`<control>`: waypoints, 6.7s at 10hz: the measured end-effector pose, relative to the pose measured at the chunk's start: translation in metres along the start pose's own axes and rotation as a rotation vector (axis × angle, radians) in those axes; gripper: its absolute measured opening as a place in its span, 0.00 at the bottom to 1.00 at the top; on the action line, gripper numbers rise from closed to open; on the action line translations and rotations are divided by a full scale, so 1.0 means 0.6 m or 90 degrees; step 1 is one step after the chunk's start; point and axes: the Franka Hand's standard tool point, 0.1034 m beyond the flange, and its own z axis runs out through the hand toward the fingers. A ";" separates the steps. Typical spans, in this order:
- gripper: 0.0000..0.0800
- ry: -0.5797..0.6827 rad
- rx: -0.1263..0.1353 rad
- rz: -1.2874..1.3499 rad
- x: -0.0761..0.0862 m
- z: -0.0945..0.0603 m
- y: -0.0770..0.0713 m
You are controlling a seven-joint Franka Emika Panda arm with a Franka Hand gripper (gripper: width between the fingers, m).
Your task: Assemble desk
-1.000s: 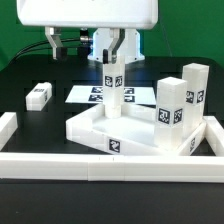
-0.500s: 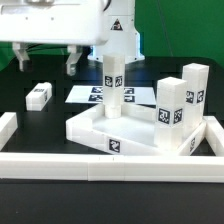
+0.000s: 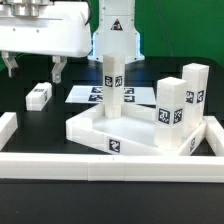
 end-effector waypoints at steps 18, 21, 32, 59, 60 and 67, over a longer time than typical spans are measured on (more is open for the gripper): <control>0.81 -0.600 -0.068 -0.146 -0.109 0.081 0.105; 0.81 -0.619 -0.062 -0.155 -0.121 0.084 0.109; 0.81 -0.754 -0.112 -0.130 -0.152 0.127 0.155; 0.36 -0.324 -0.052 0.072 -0.056 -0.042 -0.022; 0.36 -0.273 -0.048 0.077 -0.043 -0.052 -0.039; 0.36 0.027 -0.029 -0.022 -0.007 -0.065 -0.129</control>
Offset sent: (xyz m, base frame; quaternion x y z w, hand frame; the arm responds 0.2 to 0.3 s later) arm -0.0581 -0.0156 -0.0358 0.0223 -0.1086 0.0274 0.9935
